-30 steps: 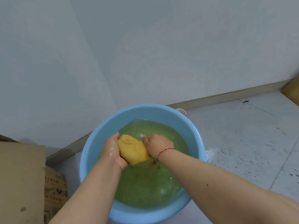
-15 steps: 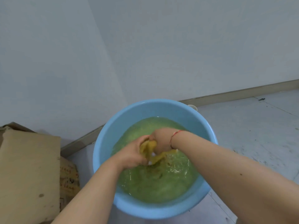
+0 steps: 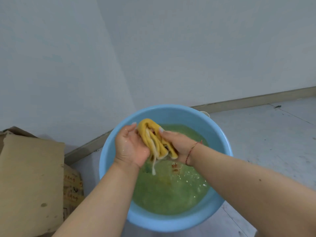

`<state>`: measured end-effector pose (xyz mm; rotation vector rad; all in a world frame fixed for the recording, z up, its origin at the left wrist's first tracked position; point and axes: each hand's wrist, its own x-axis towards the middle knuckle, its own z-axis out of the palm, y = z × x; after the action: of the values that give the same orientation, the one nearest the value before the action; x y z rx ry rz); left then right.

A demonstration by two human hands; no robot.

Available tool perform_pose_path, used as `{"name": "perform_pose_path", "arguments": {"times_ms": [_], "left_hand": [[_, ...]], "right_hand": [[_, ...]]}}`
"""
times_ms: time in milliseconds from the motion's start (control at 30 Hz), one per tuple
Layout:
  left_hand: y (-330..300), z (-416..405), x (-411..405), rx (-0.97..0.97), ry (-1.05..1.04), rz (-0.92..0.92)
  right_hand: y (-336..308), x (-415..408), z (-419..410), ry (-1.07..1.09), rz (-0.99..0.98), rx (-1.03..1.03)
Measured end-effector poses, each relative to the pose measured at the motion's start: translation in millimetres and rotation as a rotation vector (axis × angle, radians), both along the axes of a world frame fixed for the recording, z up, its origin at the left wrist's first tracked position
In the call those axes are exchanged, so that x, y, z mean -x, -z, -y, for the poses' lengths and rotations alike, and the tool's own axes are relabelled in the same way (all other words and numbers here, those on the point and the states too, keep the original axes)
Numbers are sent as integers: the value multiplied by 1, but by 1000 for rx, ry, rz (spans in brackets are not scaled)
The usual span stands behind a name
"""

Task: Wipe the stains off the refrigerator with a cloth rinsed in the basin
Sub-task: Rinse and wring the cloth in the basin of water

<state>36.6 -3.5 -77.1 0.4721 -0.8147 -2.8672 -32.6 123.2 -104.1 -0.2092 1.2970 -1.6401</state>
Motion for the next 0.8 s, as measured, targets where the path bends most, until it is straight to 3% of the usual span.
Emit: {"name": "perform_pose_path", "arguments": {"times_ms": [100, 233, 300, 367, 400, 467, 533, 600, 667, 800], "left_hand": [[-2, 3, -1, -44, 31, 19], [-5, 11, -2, 245, 190, 11], [-4, 17, -3, 759, 192, 92], [4, 30, -7, 1494, 68, 160], [11, 34, -10, 1779, 52, 107], [26, 31, -16, 2035, 100, -80], [35, 18, -17, 2036, 101, -174], [33, 11, -16, 2117, 89, -100], [25, 12, -14, 2317, 148, 20], [20, -1, -13, 2402, 467, 301]], "right_hand": [[2, -15, 7, -112, 106, -8], [-6, -11, 7, -51, 248, -56], [-11, -1, 2, -25, 309, -133], [-18, 10, -6, -83, 361, -154], [-20, 13, -9, -145, 380, -144], [-21, 15, -12, -347, 414, -84], [-17, 17, -14, -569, 391, -74], [-17, 18, -15, -704, 251, -167], [-25, 17, -14, -749, -55, -401], [-29, 3, -4, -837, -1204, -907]]}}
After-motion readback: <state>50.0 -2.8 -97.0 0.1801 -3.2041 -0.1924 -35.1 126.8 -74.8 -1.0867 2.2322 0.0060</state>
